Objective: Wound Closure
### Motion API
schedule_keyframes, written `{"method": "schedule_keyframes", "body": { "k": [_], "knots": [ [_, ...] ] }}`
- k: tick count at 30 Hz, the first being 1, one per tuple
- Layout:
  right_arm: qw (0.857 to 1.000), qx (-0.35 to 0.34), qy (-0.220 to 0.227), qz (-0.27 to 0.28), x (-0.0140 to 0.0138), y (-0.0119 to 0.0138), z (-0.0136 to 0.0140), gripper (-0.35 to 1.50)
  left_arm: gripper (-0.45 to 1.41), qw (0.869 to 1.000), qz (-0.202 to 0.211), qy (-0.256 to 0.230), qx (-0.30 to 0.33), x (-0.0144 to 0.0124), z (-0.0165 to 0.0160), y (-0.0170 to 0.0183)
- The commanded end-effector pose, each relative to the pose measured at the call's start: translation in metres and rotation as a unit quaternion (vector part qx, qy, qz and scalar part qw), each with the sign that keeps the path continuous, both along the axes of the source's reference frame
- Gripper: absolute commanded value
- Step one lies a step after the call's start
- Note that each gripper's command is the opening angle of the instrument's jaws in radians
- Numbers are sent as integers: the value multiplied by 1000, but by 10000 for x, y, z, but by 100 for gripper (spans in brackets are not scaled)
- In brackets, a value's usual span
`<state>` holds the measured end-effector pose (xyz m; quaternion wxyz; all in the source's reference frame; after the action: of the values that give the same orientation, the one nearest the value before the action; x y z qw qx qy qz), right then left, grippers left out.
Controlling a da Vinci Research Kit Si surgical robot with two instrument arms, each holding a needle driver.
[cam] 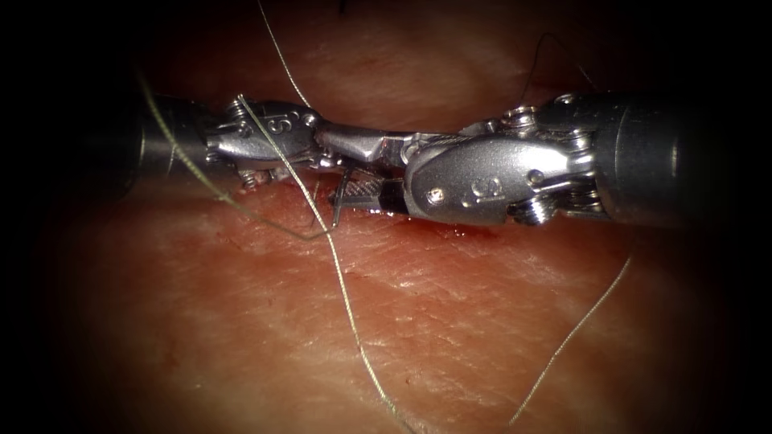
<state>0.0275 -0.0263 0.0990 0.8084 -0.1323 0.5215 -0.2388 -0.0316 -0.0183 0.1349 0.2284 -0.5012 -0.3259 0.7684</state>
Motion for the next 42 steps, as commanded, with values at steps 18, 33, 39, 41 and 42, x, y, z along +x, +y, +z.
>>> {"method": "schedule_keyframes", "body": {
  "k": [18, 33, 39, 41, 42],
  "knots": [
    [999, -11, -41, 10, -11, 7, 7, -35, 19, 1000, -6, 11, 1, -3, -5, 2],
    [983, 103, 62, 137, -79, 33, 39, -35, 121, 999, -39, 24, -20, 15, -17, -1],
    [975, 131, 95, 151, -74, 43, 63, -35, 110, 999, -19, 0, -27, 22, -8, -37],
    [975, 130, 103, 151, -68, 46, 68, -35, 105, 999, -13, -4, -29, 22, -4, -47],
    [974, 130, 105, 149, -63, 47, 72, -35, 103, 999, -11, -6, -31, 21, -1, -53]
  ]
}}
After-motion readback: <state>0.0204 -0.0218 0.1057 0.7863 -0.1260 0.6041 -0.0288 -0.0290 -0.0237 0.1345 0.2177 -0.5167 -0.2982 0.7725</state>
